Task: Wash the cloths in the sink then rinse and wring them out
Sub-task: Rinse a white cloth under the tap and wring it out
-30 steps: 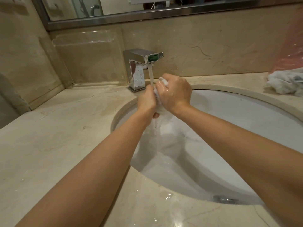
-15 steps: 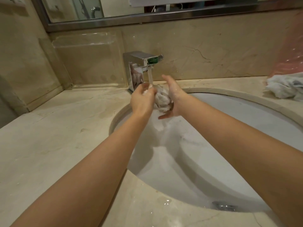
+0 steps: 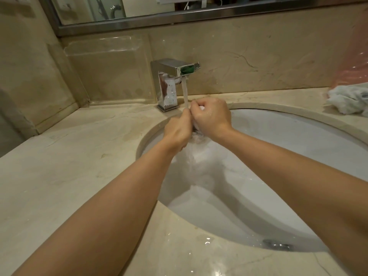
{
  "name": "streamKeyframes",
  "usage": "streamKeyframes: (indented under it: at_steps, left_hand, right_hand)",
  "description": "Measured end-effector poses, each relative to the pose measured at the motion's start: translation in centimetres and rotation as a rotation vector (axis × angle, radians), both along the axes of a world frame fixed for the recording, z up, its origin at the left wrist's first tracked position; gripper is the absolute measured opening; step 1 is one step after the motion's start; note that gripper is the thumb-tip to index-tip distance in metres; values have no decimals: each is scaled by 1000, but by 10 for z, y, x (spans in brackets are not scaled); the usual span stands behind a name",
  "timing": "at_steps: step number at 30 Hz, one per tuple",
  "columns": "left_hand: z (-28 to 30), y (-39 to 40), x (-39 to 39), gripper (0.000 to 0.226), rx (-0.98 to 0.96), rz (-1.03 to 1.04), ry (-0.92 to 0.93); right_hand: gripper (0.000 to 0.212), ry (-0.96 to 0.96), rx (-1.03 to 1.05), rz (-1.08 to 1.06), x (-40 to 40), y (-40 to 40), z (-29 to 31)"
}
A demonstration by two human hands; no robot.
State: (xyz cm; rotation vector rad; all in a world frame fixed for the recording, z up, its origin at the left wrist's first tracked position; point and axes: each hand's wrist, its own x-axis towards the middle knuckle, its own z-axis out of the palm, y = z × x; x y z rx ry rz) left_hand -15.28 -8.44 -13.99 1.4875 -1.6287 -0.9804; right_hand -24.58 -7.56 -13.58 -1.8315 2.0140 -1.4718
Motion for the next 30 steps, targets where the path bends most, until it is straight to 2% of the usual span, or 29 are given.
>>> streamKeyframes:
  at_steps: [5, 10, 13, 17, 19, 21, 24, 26, 28, 30]
  left_hand:
    - [2, 2, -1, 50, 106, -12, 88]
    - [0, -4, -2, 45, 188, -32, 163]
    - [3, -8, -2, 47, 240, 34, 321]
    - [9, -9, 7, 56, 454, 144, 662]
    - [12, -9, 10, 65, 606, 76, 819]
    - [13, -6, 8, 62, 670, -2, 1003]
    - [12, -7, 5, 48, 566, -4, 1056]
    - [10, -13, 4, 42, 501, 30, 1111]
    - [9, -16, 4, 39, 442, 80, 1148]
    - [10, -17, 3, 42, 391, 139, 1174]
  right_hand:
    - [49, 122, -103, 84, -4, 0, 2]
    - [41, 105, -187, 68, -4, -3, -4]
    - [40, -47, -222, 43, 2, -3, -1]
    - [11, -487, -184, 63, 8, -4, 9]
    - [20, -632, -112, 65, 10, -5, 8]
    - [23, -606, 6, 74, 14, -9, 5]
    - [36, -534, 230, 52, 17, -23, 8]
    - [45, -646, 274, 92, 15, -32, 16]
    - [45, -783, 250, 123, 8, -44, 23]
    - [45, -834, 252, 144, -2, -53, 32]
